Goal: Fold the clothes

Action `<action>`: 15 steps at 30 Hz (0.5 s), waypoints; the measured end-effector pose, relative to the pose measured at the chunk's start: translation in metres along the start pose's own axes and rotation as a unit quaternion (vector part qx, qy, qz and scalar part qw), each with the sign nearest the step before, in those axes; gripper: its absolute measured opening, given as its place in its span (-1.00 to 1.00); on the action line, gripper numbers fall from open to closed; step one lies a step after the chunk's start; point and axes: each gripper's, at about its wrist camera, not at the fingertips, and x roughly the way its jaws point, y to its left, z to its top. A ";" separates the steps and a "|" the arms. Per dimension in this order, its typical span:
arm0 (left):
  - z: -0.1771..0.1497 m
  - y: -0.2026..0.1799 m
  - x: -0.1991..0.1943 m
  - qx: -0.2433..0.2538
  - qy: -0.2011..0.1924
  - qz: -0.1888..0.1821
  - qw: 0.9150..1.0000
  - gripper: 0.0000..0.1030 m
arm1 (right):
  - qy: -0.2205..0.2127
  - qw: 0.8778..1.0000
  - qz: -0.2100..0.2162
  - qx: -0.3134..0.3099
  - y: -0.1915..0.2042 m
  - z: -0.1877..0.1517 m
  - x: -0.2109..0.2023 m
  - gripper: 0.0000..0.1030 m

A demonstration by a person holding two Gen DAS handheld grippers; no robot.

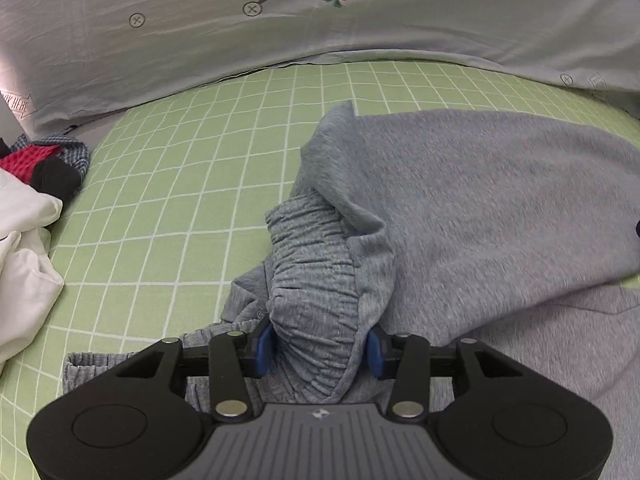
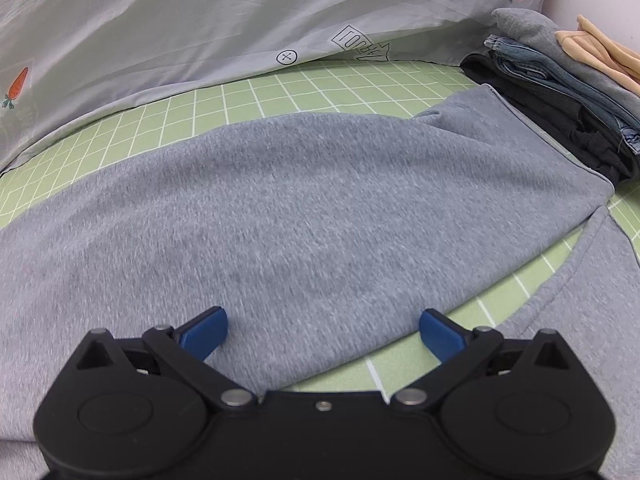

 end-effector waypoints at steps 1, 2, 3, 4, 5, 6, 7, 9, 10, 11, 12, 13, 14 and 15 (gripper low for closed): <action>0.000 -0.004 -0.002 0.006 -0.002 -0.003 1.000 0.12 | -0.002 1.000 0.002 -0.003 -0.001 -0.001 0.000 1.00; 0.002 -0.001 -0.005 -0.004 -0.006 -0.013 1.000 0.15 | -0.005 1.000 0.005 -0.005 -0.001 -0.002 0.000 1.00; 0.004 0.005 -0.009 -0.023 -0.011 -0.025 0.999 0.18 | -0.008 1.000 0.007 -0.007 -0.002 -0.002 -0.001 1.00; 0.006 0.012 -0.012 -0.046 -0.015 -0.036 0.998 0.18 | -0.010 1.000 0.009 -0.009 -0.002 -0.003 -0.001 1.00; 0.009 0.019 -0.015 -0.070 -0.019 -0.046 0.996 0.18 | -0.013 1.000 0.011 -0.011 -0.003 -0.004 -0.001 1.00; 0.012 0.026 -0.018 -0.095 -0.025 -0.055 0.994 0.18 | -0.015 1.000 0.012 -0.013 -0.003 -0.004 -0.001 1.00; 0.014 0.032 -0.020 -0.118 -0.030 -0.060 0.991 0.18 | -0.017 1.000 0.014 -0.015 -0.004 -0.004 -0.001 1.00; 0.017 0.043 -0.024 -0.154 -0.039 -0.065 0.985 0.18 | -0.024 0.999 0.017 -0.017 -0.005 -0.006 -0.001 1.00; 0.019 0.047 -0.024 -0.164 -0.041 -0.061 0.984 0.17 | -0.028 0.999 0.019 -0.019 -0.005 -0.007 -0.001 1.00; 0.021 0.050 -0.024 -0.170 -0.042 -0.055 0.983 0.16 | -0.033 0.999 0.020 -0.020 -0.005 -0.009 -0.001 1.00; 0.022 0.051 -0.022 -0.172 -0.041 -0.048 0.983 0.15 | -0.040 0.999 0.021 -0.021 -0.006 -0.011 -0.002 1.00; 0.025 0.052 -0.019 -0.171 -0.039 -0.043 0.983 0.10 | -0.047 0.998 0.021 -0.021 -0.006 -0.013 -0.002 1.00; 0.027 0.053 -0.015 -0.170 -0.037 -0.043 0.984 0.05 | -0.054 0.998 0.021 -0.021 -0.006 -0.015 -0.003 1.00; 0.028 0.053 -0.012 -0.169 -0.033 -0.044 0.984 -0.06 | -0.061 0.998 0.021 -0.021 -0.006 -0.017 -0.003 1.00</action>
